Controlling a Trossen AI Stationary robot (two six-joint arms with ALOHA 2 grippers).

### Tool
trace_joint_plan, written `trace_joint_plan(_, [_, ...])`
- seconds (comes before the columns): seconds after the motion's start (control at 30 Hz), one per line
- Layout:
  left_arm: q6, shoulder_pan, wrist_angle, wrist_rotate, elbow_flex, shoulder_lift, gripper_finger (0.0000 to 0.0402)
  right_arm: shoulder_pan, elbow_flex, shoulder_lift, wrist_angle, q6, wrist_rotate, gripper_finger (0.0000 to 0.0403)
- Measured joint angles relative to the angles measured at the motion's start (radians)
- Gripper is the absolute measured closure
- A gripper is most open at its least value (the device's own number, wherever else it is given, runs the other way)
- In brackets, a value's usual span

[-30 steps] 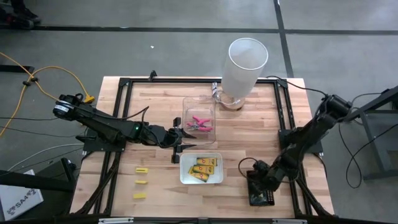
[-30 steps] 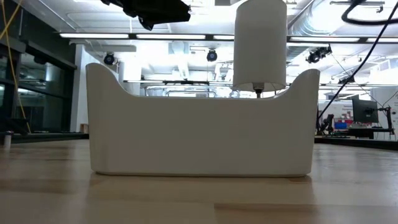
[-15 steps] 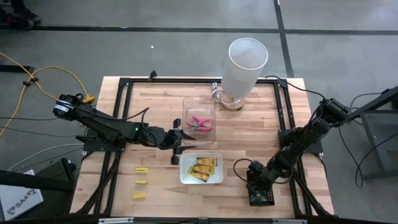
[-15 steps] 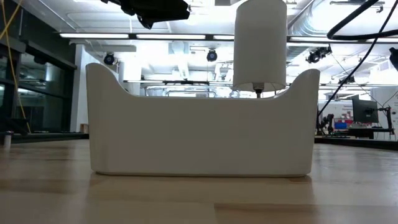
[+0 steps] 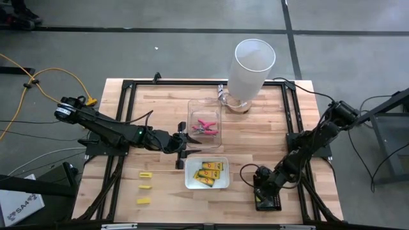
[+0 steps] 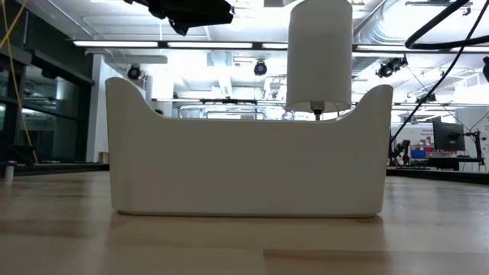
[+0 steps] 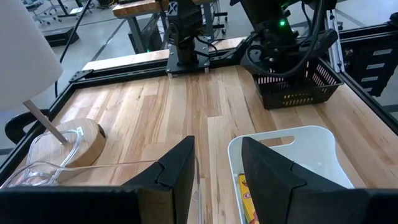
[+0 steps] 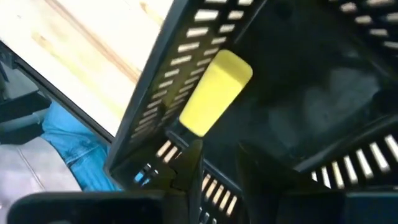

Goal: Pick & Place School Supplies
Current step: Put the yellow eraser into the black bin

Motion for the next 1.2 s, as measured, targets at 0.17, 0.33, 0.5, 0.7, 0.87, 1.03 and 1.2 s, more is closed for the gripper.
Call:
trace_joint_plan(0.17, [0.000,0.000,0.000,0.000,0.000,0.000,0.0272,0.000,0.000,-0.047,-0.001,-0.014,-0.027,0.0315])
trace_joint_plan(0.33, [0.000,0.000,0.000,0.001,0.000,0.000,0.0272,-0.024,0.000,-0.156,-0.008,-0.021,-0.021,0.0315])
trace_joint_plan(0.5, [-0.005,-0.001,-0.045,0.003,0.000,0.000,0.0272,-0.083,0.001,-0.260,-0.006,-0.116,0.038,0.0315])
trace_joint_plan(0.7, [-0.117,-0.026,-0.175,0.003,-0.001,-0.019,0.0272,-0.196,0.001,-0.298,0.037,-0.344,0.056,0.0316])
trace_joint_plan(0.87, [-0.238,-0.089,-0.339,0.002,-0.001,-0.063,0.0272,-0.273,0.002,-0.298,0.087,-0.530,0.052,0.0316])
trace_joint_plan(1.03, [-0.417,-0.173,-0.500,0.002,-0.001,-0.085,0.0272,-0.330,0.001,-0.298,0.095,-0.653,0.053,0.0316])
trace_joint_plan(1.2, [-0.662,-0.263,-0.667,0.002,-0.001,-0.085,0.0272,-0.368,0.002,-0.298,0.122,-0.731,0.052,0.0316])
